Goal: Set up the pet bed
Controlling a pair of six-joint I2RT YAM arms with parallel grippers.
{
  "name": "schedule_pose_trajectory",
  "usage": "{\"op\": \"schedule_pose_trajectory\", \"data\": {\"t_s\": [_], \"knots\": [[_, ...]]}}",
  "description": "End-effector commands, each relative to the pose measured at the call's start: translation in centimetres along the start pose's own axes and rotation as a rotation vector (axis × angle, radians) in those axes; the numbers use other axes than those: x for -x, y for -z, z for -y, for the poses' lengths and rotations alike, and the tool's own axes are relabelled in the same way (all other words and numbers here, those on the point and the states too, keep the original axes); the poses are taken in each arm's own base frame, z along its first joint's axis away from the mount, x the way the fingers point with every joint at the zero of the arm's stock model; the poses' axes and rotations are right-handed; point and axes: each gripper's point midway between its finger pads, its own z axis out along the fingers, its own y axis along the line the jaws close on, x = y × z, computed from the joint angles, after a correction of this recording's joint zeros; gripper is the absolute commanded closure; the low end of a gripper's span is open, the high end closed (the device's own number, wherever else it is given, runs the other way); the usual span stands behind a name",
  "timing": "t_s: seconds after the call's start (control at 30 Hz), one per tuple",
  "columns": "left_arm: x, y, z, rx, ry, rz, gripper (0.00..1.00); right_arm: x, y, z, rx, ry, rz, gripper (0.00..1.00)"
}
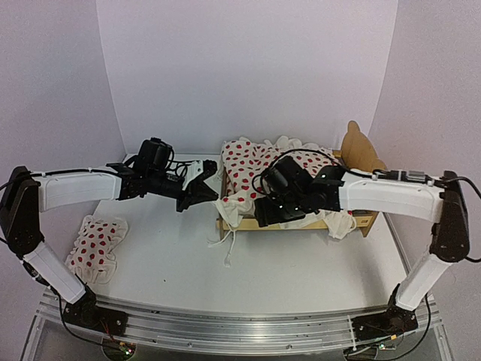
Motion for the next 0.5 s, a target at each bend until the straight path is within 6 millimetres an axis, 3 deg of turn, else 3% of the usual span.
{"op": "schedule_pose_trajectory", "data": {"t_s": [0.0,0.13,0.27,0.37,0.47], "knots": [[2.3,1.2,-0.1,0.028,-0.043,0.068,1.0,3.0,-2.3,-0.9,-0.041,-0.08,0.099,0.22],[2.4,1.2,-0.1,0.029,-0.042,0.075,1.0,4.0,-4.3,-0.5,-0.093,-0.08,0.123,0.24],[2.5,1.3,-0.2,0.032,-0.047,0.082,1.0,4.1,-6.3,-0.2,-0.107,-0.114,0.124,0.33],[2.5,1.3,-0.1,0.034,-0.05,0.081,1.0,4.0,-7.3,0.4,-0.119,-0.138,0.125,0.41],[2.4,1.3,-0.1,0.035,-0.048,0.08,1.0,4.0,-8.0,1.3,-0.155,-0.149,0.137,0.56]]}}
